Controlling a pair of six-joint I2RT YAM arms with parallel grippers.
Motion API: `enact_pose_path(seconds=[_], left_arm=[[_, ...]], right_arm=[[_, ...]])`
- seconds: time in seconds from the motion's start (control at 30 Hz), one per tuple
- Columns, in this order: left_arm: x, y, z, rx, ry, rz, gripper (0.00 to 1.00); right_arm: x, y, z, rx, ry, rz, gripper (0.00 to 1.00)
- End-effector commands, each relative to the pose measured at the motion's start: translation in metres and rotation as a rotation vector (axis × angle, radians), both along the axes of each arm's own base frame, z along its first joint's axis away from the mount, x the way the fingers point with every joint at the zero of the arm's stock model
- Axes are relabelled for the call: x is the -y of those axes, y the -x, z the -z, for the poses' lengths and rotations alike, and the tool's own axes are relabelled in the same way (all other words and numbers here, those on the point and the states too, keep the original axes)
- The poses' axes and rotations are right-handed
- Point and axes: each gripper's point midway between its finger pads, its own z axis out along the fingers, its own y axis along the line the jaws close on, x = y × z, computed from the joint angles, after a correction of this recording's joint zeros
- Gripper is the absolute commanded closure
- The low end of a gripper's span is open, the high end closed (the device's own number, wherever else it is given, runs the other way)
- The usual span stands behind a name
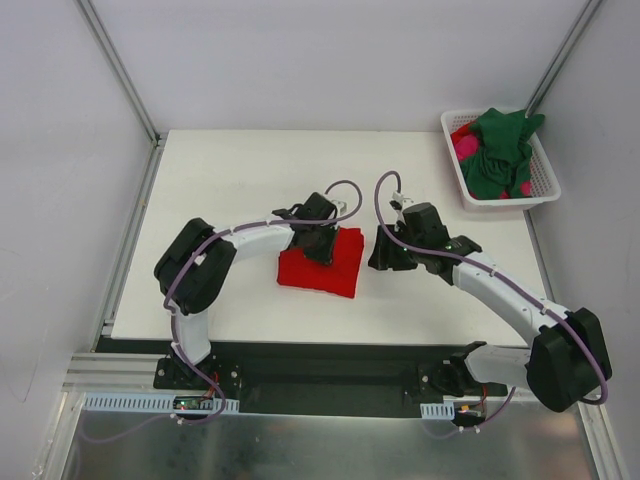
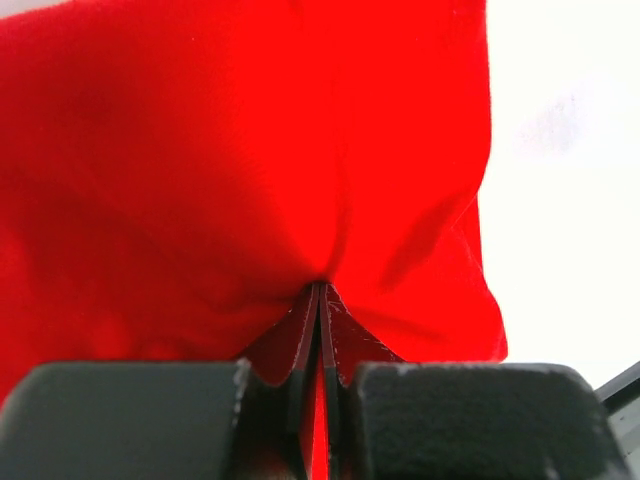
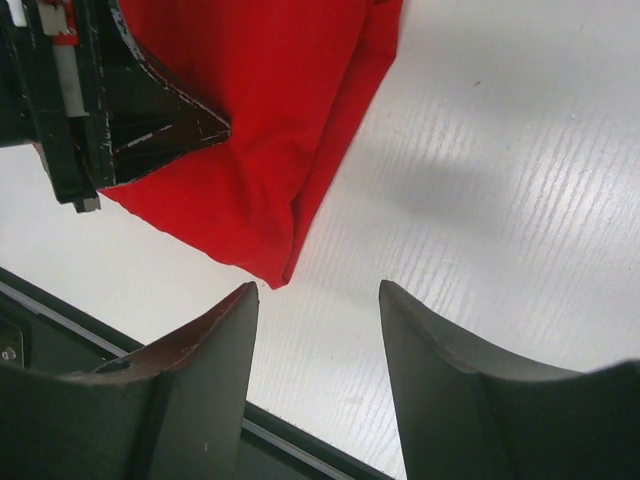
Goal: Fold and stack the t-shirts
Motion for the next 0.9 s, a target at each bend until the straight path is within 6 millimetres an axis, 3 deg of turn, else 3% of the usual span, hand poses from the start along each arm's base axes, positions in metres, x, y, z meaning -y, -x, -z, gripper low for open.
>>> enact_pose_path(seconds=[0.0,0.23,0.57,0.87], left_arm=[[-0.05,0.008,0.029,-0.097,-0.174,-0.059,1.0],[-0.087,-0.019,0.02,-0.098,-0.152,-0.15,1.0],[-0.138,-0.081,-0.001,-0.034,-0.179,-0.242,1.0],[-0.181,-0.128,0.005,-0.017,-0.294,-0.203,1.0]], right_arm=[[-0.003,-0.004,-0.007,0.033,-0.03,-0.017,0.45],[0.001,-0.004,-0.007,0.034,-0.036,-0.02,0.45],[0.01,-0.005,-0.007,0.029,-0.038,-0.015,0.45],[0.016,-0.011,-0.003,0.012,-0.037,-0.005,0.45]])
